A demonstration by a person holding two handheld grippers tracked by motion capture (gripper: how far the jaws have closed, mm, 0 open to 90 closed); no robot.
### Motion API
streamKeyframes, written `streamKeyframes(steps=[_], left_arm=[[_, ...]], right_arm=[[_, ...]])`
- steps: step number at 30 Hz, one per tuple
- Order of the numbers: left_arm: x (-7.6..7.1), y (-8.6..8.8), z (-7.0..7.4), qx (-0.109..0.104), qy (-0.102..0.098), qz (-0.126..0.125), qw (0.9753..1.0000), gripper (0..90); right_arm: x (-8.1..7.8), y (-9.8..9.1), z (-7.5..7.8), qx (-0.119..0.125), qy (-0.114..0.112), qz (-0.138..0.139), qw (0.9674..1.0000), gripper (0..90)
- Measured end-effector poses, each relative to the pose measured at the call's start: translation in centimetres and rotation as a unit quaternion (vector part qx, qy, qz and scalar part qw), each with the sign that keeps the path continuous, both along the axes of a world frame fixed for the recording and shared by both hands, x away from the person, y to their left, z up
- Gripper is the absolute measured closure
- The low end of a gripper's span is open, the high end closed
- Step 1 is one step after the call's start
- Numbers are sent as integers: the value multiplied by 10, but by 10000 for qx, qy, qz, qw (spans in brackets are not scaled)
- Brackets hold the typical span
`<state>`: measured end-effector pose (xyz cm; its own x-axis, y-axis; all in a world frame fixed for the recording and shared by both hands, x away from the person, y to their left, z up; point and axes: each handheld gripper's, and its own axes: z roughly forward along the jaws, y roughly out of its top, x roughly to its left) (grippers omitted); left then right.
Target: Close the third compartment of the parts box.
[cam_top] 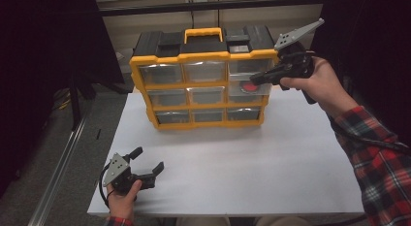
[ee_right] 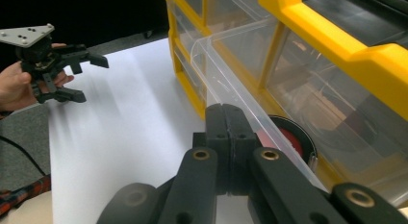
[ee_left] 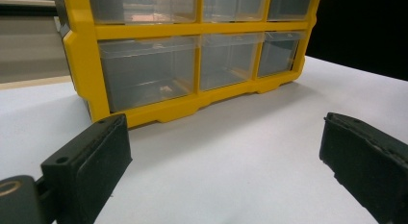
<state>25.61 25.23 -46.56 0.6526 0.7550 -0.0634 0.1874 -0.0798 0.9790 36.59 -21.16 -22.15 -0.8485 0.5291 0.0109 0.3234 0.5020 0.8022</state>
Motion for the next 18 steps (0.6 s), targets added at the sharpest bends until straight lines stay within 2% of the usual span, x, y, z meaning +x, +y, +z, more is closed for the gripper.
streamKeyframes(steps=[18], left_arm=[[0,0,0,-27,14,-23,10000,38]], right_arm=[[6,-2,1,57,-57,-115,9999,900]])
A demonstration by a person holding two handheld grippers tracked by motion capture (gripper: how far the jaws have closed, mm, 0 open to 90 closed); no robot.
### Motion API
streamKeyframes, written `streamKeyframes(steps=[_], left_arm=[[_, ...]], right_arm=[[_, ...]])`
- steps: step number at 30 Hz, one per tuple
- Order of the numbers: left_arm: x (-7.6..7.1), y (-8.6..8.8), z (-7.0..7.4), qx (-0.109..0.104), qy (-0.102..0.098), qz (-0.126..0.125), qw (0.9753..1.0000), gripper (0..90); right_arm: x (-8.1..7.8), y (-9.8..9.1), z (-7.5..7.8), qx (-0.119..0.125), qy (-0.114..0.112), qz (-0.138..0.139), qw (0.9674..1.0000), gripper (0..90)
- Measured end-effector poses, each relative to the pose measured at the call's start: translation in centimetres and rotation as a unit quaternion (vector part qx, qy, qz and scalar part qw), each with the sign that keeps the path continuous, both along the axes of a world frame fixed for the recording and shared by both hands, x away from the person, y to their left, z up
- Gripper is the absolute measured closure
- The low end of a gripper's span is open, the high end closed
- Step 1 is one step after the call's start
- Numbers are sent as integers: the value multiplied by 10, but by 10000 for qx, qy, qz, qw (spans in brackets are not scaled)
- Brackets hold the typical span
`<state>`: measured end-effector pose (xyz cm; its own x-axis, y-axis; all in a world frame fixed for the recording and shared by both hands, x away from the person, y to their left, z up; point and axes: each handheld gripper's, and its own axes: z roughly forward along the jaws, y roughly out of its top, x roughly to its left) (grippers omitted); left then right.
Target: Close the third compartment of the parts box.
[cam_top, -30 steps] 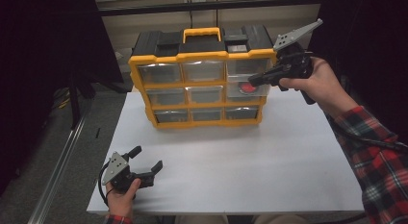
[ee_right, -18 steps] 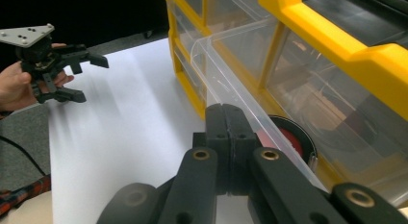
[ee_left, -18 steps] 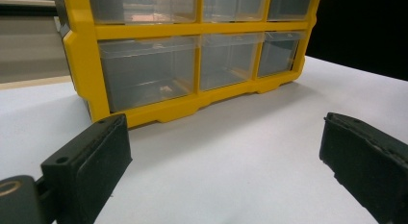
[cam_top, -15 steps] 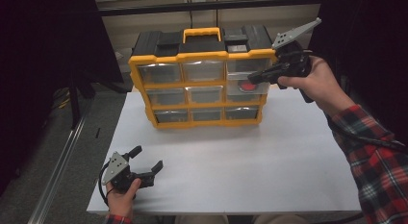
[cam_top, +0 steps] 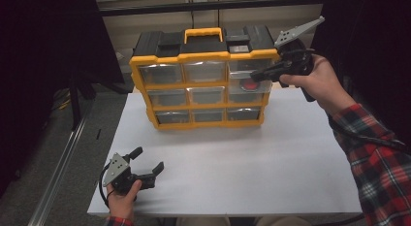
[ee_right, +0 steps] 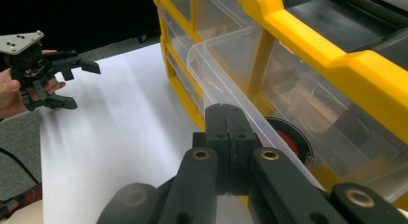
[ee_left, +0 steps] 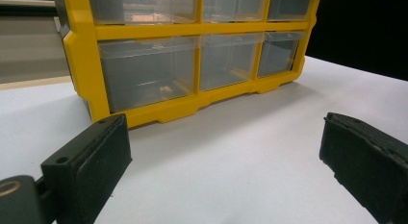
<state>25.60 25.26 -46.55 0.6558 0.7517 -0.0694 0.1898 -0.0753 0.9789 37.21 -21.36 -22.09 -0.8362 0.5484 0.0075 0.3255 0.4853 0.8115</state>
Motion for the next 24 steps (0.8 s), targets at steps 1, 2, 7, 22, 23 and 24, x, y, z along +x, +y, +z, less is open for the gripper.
streamKeyframes(steps=[1,2,7,22,23,24], left_arm=[[0,0,0,-1,0,5,10000,38],[0,0,0,-4,2,4,10000,38],[0,0,0,22,-17,-3,10000,38],[0,-1,0,-68,-27,11,10000,38],[0,-1,0,-41,-31,11,10000,38],[0,-1,0,-66,-27,16,10000,38]], right_arm=[[0,0,0,9,5,-7,10000,900],[1,0,0,6,-1,-18,10000,900],[2,0,0,9,4,-43,10000,900],[5,0,-1,21,-20,-103,9999,900],[5,0,-1,20,-20,-105,9999,900],[5,0,-1,16,-22,-113,9999,900]])
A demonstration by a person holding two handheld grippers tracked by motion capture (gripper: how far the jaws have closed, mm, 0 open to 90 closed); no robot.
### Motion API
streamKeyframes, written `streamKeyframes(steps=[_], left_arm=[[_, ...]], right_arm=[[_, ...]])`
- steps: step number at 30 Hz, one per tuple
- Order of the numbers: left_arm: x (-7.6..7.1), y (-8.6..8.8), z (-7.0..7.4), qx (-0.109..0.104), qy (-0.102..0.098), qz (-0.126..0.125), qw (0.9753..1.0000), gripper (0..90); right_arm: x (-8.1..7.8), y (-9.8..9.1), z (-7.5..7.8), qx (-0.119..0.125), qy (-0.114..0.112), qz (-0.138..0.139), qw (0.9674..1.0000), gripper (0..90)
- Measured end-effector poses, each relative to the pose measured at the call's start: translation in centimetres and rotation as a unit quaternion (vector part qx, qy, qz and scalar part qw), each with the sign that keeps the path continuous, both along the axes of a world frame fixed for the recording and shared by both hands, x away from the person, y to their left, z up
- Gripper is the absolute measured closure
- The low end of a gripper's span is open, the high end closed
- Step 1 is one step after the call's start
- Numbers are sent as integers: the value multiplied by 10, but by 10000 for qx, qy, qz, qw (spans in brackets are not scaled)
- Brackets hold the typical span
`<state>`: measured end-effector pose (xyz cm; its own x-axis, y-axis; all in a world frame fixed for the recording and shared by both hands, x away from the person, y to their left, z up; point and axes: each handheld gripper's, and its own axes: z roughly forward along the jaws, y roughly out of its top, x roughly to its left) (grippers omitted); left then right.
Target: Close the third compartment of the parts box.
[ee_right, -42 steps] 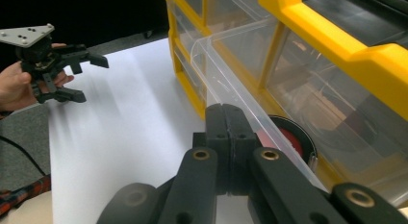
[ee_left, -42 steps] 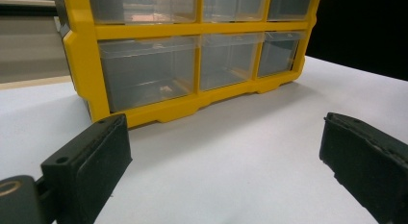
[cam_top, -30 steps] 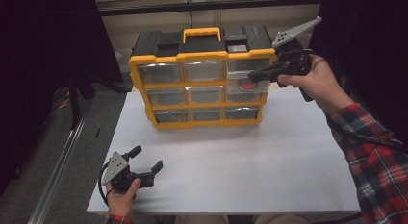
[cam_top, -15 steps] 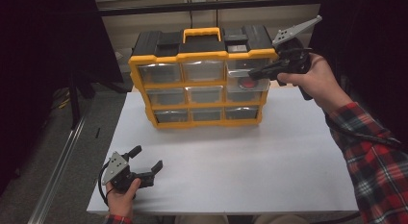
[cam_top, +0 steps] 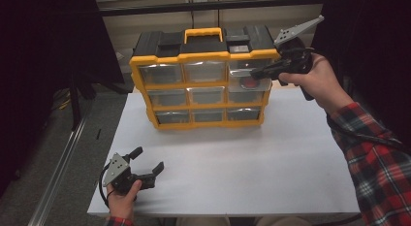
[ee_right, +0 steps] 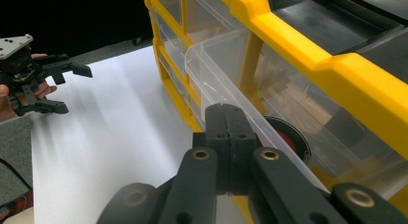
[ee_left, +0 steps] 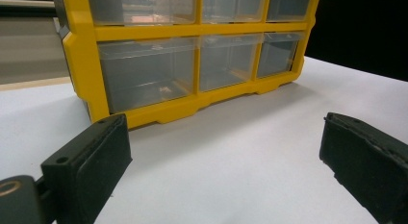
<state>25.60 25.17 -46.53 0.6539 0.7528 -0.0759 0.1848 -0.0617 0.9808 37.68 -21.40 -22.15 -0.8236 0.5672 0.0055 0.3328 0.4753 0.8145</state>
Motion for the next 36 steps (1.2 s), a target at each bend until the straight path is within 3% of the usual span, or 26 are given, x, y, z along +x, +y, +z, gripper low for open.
streamKeyframes(steps=[11,12,14,36], left_arm=[[0,0,0,-12,30,1,10000,38],[0,1,0,72,25,-15,10000,38],[0,0,0,-19,19,2,10000,38],[0,0,0,-6,11,-5,10000,38]], right_arm=[[1,0,0,-14,-25,-28,10000,900],[1,0,0,-12,-29,-35,10000,900],[2,0,0,9,-35,-51,10000,900],[5,0,-1,20,-69,-153,9999,900]])
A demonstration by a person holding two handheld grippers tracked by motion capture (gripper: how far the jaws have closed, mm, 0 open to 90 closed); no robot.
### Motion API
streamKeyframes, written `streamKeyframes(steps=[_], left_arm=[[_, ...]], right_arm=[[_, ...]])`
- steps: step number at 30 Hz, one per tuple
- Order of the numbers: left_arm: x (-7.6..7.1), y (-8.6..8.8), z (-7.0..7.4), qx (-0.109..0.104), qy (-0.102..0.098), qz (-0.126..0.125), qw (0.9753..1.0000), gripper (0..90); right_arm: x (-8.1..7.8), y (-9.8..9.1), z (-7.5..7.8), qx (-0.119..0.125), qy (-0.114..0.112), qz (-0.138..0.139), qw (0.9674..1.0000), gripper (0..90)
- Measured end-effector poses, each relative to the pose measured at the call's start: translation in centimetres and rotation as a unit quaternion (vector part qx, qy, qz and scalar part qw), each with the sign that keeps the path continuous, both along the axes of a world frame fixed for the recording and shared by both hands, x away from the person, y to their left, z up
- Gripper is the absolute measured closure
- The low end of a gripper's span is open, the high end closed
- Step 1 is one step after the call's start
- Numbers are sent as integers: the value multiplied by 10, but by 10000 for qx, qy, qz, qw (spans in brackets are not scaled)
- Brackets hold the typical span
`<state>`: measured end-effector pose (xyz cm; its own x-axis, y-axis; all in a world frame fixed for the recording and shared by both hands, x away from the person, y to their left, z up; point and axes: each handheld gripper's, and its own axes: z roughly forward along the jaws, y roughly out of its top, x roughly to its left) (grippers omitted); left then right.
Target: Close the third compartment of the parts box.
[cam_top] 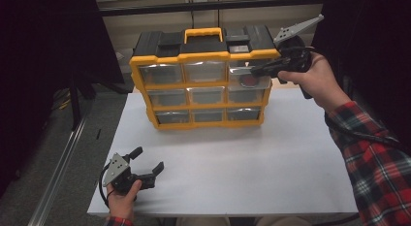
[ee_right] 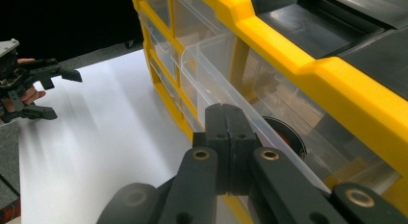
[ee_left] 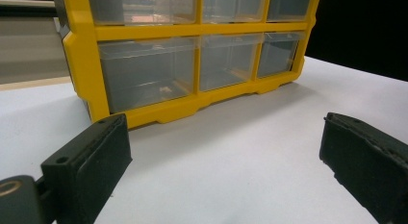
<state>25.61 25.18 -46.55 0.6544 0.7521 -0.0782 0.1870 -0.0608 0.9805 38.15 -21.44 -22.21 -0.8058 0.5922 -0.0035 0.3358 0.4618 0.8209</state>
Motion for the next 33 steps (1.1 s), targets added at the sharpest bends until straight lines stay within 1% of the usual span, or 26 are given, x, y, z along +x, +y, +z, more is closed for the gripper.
streamKeyframes(steps=[23,24,25,26,27,33], left_arm=[[0,0,0,-32,19,-6,10000,38],[0,0,0,-30,23,-7,10000,38],[0,1,0,50,16,-24,10000,38],[0,1,0,46,16,-22,10000,38],[0,0,0,-33,14,-8,10000,38],[0,0,0,-50,2,-3,10000,38]], right_arm=[[5,1,-2,-4,-35,-92,10000,900],[5,1,-2,-9,-37,-92,10000,900],[5,1,-2,-14,-39,-90,10000,900],[5,2,-2,-15,-46,-110,9999,900],[5,2,-2,-8,-42,-125,9999,900],[6,2,-2,-12,-43,-154,9999,900]])
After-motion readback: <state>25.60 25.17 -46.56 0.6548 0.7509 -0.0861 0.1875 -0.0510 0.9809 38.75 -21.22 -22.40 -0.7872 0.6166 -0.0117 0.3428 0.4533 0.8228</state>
